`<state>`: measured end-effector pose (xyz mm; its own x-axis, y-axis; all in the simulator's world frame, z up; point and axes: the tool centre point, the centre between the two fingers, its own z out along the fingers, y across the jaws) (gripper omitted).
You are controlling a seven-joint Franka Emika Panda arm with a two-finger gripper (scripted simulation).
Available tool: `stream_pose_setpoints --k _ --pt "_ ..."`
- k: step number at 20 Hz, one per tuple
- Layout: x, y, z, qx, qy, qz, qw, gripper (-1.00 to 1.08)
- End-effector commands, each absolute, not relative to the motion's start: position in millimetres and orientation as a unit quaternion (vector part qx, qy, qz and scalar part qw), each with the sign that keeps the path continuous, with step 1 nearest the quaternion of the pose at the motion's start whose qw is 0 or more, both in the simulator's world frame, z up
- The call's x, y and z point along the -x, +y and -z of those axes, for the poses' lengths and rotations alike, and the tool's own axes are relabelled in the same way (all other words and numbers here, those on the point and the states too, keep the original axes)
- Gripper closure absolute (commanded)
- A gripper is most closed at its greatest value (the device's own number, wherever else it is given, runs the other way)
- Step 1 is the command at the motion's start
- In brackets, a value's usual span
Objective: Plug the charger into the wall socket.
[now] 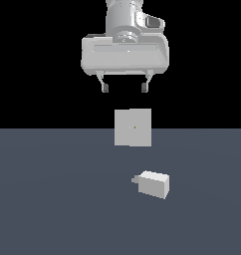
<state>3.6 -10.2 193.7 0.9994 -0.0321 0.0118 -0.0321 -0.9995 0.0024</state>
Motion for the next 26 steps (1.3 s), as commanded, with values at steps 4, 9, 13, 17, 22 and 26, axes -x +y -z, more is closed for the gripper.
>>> stream_pose_setpoints --k 4,9,13,17,22,26 --pt "-3 -10 -193 -1.0 -0.013 -0.006 0.001 -0.92" --pt "1 -10 -189 -1.0 0.005 -0.007 0.0 -0.92" --pt "7 -9 -182 -0.999 0.031 -0.009 -0.001 -0.92" --pt "16 -9 -174 -0.998 0.066 -0.011 -0.002 -0.92" --pt "29 -10 -160 -0.992 0.123 -0.015 -0.004 -0.92" --pt "39 -12 -148 -0.985 0.169 -0.018 -0.006 -0.92"
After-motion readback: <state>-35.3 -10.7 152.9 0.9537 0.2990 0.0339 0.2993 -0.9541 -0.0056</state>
